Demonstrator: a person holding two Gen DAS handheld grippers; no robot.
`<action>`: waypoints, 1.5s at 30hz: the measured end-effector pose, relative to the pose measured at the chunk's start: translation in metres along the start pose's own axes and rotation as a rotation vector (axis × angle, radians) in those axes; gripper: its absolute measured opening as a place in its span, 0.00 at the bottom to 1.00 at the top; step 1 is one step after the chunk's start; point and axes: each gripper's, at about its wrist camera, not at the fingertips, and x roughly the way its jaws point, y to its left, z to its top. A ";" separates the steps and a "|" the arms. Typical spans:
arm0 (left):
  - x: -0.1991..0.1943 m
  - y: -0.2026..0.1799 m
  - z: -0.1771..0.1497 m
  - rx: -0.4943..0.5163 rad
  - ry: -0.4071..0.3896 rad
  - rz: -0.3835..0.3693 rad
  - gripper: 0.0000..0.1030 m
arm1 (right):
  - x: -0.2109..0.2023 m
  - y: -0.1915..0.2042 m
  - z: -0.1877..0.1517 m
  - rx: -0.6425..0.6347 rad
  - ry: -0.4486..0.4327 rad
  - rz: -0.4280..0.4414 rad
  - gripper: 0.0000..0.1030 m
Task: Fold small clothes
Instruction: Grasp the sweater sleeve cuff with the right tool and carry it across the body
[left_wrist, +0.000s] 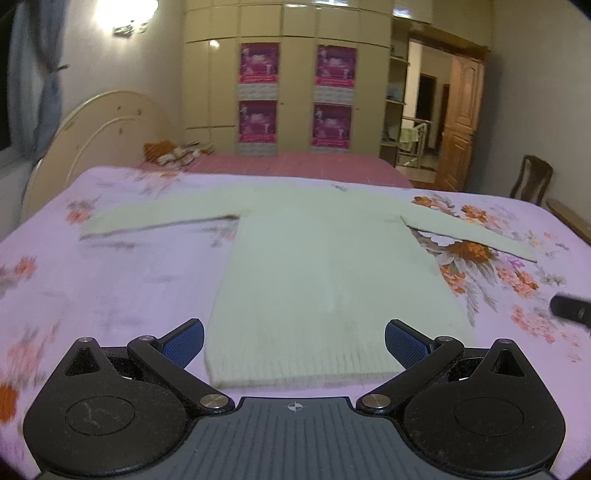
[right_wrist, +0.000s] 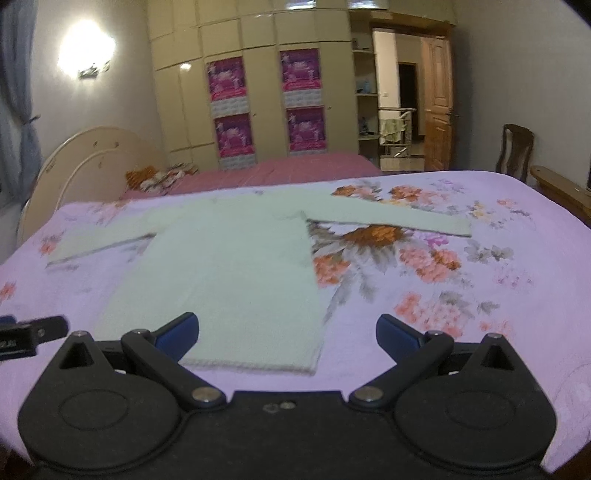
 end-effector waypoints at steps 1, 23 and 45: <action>0.008 -0.001 0.006 0.004 -0.002 0.002 1.00 | 0.007 -0.006 0.006 0.016 -0.007 -0.006 0.98; 0.311 -0.002 0.132 -0.068 0.048 -0.023 1.00 | 0.223 -0.147 0.111 0.352 -0.052 -0.246 0.40; 0.374 -0.019 0.124 -0.089 0.124 0.056 1.00 | 0.331 -0.319 0.059 0.830 -0.079 -0.213 0.05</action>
